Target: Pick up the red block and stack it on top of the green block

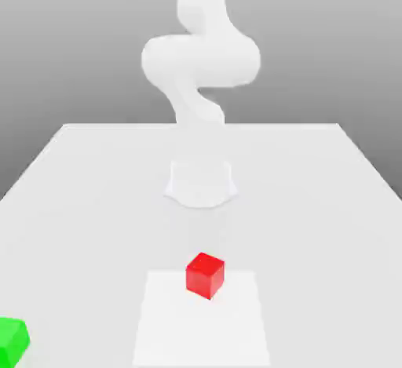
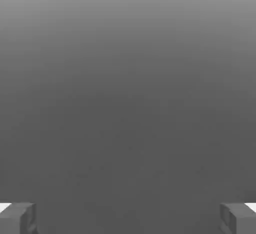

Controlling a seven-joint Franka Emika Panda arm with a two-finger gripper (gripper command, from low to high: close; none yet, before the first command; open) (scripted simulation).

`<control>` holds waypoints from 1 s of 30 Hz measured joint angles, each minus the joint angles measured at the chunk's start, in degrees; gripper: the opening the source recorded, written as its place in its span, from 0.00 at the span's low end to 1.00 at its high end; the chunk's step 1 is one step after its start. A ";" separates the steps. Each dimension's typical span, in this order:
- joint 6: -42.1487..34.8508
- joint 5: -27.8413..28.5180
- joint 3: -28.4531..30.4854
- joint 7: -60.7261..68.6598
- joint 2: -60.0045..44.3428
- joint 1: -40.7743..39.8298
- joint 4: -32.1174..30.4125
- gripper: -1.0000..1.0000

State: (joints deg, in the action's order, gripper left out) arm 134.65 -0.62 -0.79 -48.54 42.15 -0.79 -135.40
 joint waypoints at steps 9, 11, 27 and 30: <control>12.20 -2.08 -3.97 -12.16 -16.13 -3.10 -15.21 0.50; 15.01 -2.33 -4.91 -15.17 -19.88 -3.73 -18.71 0.50; 40.79 6.60 -1.92 -34.14 -52.92 -2.25 -29.27 0.00; 40.89 6.71 -1.94 -34.26 -52.92 -2.30 -29.27 0.00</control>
State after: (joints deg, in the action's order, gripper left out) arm 175.54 6.09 -2.72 -82.80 -10.78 -3.10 -164.68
